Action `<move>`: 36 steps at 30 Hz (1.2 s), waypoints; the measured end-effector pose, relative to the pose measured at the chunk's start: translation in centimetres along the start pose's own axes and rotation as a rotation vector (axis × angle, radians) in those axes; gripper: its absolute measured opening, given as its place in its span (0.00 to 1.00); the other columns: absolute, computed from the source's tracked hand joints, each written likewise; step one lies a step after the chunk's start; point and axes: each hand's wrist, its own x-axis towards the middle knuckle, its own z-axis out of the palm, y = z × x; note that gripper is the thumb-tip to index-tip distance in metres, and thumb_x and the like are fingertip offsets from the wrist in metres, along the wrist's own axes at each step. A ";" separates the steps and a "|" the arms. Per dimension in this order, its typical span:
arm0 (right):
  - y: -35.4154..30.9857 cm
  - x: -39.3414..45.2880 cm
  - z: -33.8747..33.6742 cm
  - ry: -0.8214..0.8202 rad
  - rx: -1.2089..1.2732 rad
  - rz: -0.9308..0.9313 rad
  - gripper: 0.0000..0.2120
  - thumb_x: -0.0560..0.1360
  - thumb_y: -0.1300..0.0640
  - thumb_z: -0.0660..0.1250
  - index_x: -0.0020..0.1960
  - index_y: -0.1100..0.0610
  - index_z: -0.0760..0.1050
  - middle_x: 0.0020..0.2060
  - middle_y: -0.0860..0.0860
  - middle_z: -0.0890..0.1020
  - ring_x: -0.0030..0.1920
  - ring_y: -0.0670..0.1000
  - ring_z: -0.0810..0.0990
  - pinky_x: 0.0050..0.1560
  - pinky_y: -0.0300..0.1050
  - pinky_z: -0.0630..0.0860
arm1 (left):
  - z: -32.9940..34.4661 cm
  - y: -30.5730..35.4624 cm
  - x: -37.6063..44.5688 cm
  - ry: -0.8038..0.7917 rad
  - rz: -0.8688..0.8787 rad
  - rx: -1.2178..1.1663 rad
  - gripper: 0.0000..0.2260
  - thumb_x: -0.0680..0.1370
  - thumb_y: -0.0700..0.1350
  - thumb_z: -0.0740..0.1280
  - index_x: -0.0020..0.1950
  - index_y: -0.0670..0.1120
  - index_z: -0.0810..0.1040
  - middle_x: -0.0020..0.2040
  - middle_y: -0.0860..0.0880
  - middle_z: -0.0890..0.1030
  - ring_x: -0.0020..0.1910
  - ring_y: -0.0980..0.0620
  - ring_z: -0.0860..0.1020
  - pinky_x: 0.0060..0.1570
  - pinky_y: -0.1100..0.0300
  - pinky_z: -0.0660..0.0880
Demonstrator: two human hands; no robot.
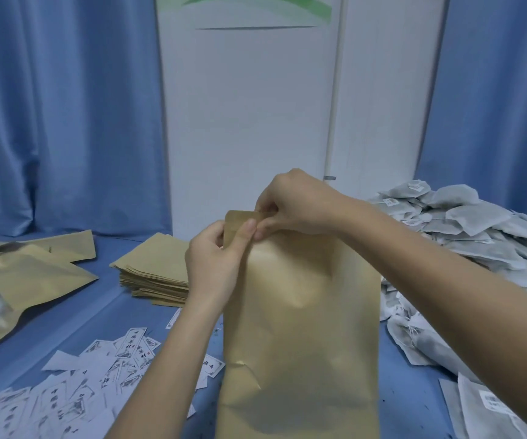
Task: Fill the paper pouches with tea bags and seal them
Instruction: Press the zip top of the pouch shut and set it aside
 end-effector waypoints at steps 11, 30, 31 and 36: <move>2.8 -1.5 0.0 -0.043 -0.036 0.005 0.22 0.68 0.41 0.71 0.29 0.54 0.66 0.23 0.47 0.66 0.27 0.46 0.65 0.31 0.43 0.60 | -0.3 -0.5 -0.5 0.108 0.094 -0.069 0.21 0.74 0.49 0.70 0.39 0.30 0.71 0.33 0.31 0.71 0.35 0.49 0.65 0.37 0.55 0.63; 6.3 -4.6 0.5 0.064 -0.007 0.037 0.29 0.62 0.34 0.69 0.26 0.54 0.59 0.21 0.49 0.63 0.27 0.49 0.62 0.28 0.41 0.56 | -0.1 -0.1 -0.5 0.100 -0.025 -0.229 0.14 0.67 0.39 0.77 0.33 0.42 0.70 0.32 0.49 0.79 0.33 0.53 0.74 0.35 0.60 0.71; 6.6 -4.8 0.6 0.088 -0.050 0.064 0.29 0.60 0.30 0.65 0.26 0.54 0.59 0.22 0.49 0.64 0.27 0.48 0.64 0.28 0.41 0.57 | -0.3 -0.1 -0.4 0.117 -0.019 -0.228 0.15 0.67 0.39 0.77 0.33 0.41 0.69 0.33 0.48 0.78 0.33 0.53 0.73 0.35 0.60 0.70; 7.7 -5.8 1.3 0.188 -0.137 0.062 0.27 0.60 0.28 0.54 0.27 0.52 0.54 0.23 0.49 0.62 0.31 0.54 0.64 0.33 0.45 0.60 | -0.6 -0.3 -0.1 0.114 -0.021 -0.248 0.14 0.67 0.37 0.76 0.33 0.44 0.70 0.31 0.51 0.78 0.33 0.53 0.74 0.35 0.61 0.71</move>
